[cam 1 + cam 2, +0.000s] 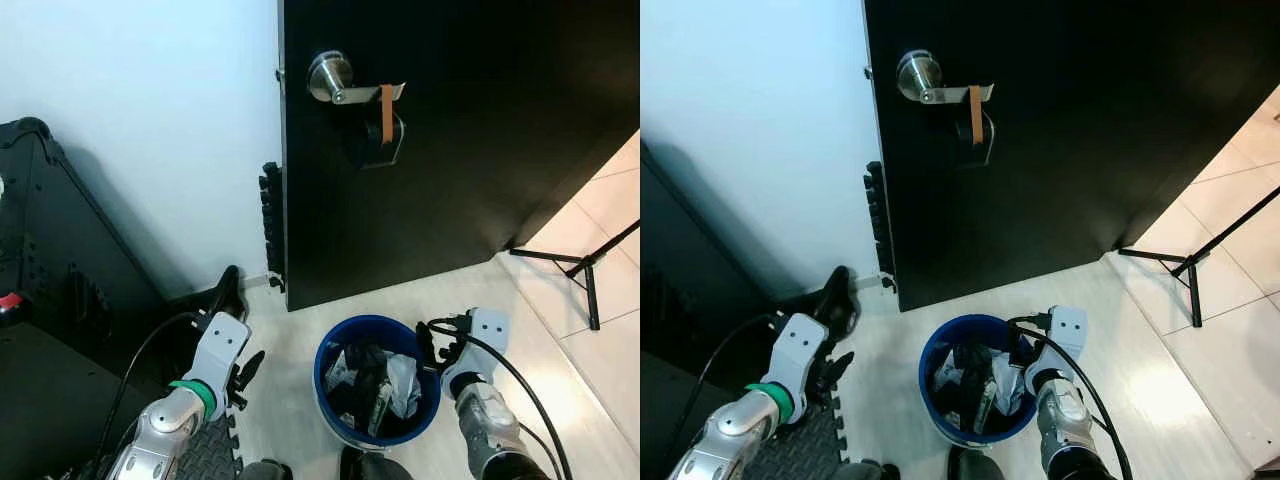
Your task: Clean up the room
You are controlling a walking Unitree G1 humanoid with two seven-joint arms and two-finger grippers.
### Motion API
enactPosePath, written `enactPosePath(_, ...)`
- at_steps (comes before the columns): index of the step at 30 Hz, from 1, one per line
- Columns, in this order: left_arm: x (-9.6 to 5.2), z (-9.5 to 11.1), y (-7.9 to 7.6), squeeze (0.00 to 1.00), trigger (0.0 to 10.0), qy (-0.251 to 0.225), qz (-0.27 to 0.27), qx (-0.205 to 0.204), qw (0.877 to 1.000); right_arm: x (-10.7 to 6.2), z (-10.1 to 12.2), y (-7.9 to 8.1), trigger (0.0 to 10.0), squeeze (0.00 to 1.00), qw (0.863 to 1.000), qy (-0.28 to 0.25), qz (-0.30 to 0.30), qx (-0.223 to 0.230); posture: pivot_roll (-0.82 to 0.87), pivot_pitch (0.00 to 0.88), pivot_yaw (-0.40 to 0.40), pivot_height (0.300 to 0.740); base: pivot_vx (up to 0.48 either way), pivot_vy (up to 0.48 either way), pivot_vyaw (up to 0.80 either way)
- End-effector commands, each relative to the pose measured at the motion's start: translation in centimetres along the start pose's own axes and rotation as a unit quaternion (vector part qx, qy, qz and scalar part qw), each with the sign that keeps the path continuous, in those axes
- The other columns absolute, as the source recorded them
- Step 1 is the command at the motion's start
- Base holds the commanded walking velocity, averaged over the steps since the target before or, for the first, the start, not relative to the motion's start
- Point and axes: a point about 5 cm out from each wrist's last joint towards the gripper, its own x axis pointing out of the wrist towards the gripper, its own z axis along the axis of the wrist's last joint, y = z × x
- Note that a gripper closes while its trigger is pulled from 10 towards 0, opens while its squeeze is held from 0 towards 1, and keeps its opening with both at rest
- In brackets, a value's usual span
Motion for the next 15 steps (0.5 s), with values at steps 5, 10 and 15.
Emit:
enactPosePath(5,0.2,-3.6,0.5,0.00,10.0,0.063,0.048,-0.030,0.996,-1.3,-2.7,1.4,10.0,0.00,0.998,0.044,0.033,-0.028,0.08,0.019,0.011,0.740,0.000,0.000,0.00)
enactPosePath(10,0.0,-5.2,0.3,0.00,10.0,0.089,0.059,-0.039,0.994,-2.1,-4.1,2.1,10.0,0.00,0.995,0.069,0.061,-0.024,0.08,0.000,0.027,0.740,0.000,0.000,0.00)
enactPosePath(15,0.2,-5.9,0.1,0.00,10.0,0.101,0.066,-0.044,0.992,-2.7,-5.2,2.1,10.0,0.00,0.990,0.104,0.093,-0.022,0.07,0.000,0.028,0.740,0.000,0.000,0.00)
